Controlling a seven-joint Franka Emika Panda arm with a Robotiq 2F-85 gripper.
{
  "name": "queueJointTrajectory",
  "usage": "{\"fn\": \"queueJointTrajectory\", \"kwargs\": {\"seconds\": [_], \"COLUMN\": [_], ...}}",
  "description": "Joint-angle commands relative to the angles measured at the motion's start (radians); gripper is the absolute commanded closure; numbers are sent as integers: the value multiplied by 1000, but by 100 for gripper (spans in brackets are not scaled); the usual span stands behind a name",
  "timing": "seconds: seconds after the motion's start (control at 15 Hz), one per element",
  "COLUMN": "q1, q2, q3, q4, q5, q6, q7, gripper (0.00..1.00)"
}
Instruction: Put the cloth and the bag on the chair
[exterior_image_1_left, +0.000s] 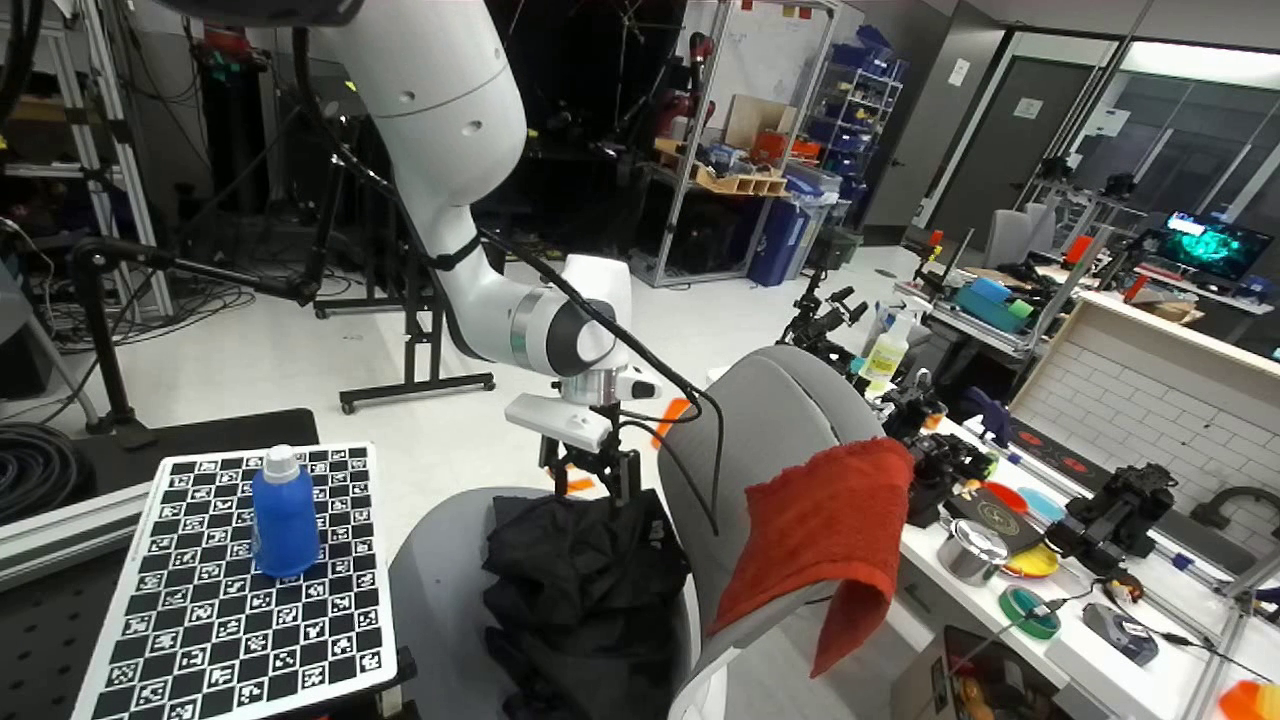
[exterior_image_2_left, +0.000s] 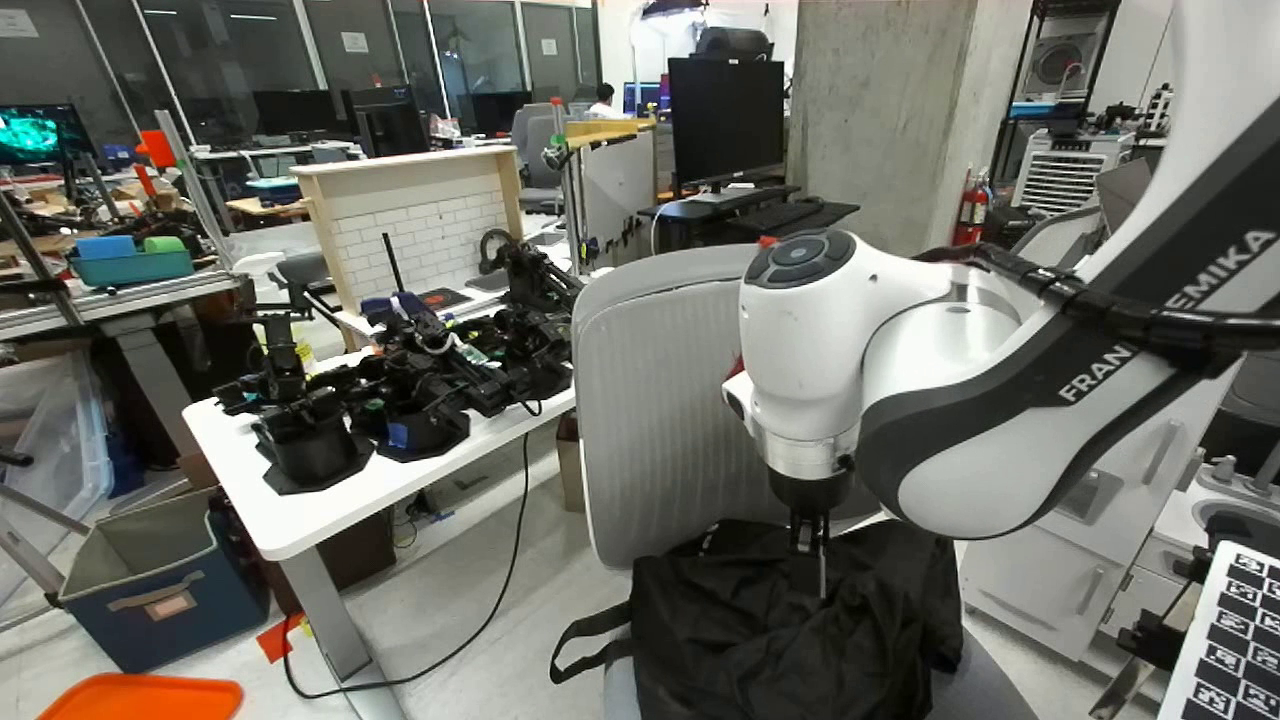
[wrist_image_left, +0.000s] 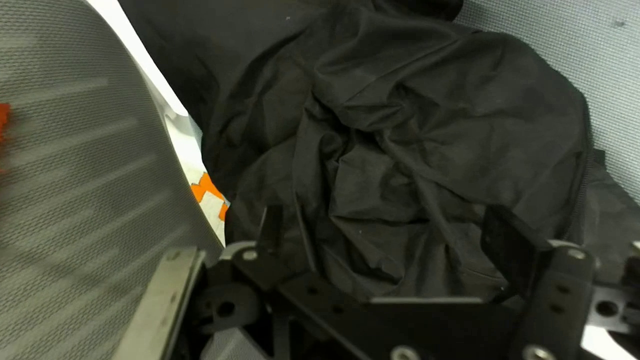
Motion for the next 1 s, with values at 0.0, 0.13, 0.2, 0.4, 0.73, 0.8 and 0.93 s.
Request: {"fn": "queueJointTrajectory", "kwargs": {"seconds": [0.0, 0.13, 0.2, 0.4, 0.73, 0.8, 0.93], "q1": [-39, -46, -50, -50, -54, -54, -60], "q2": [82, 115, 134, 169, 202, 210, 229], "q3": [32, 38, 41, 41, 38, 38, 39], "q4": [92, 115, 129, 156, 202, 213, 241], "q5": [63, 82, 88, 100, 104, 103, 104], "q6": [-72, -97, -114, -151, -218, -233, -261], "q7": [-67, -82, -89, -93, -106, -110, -120], "gripper": [0, 0, 0, 0, 0, 0, 0]}}
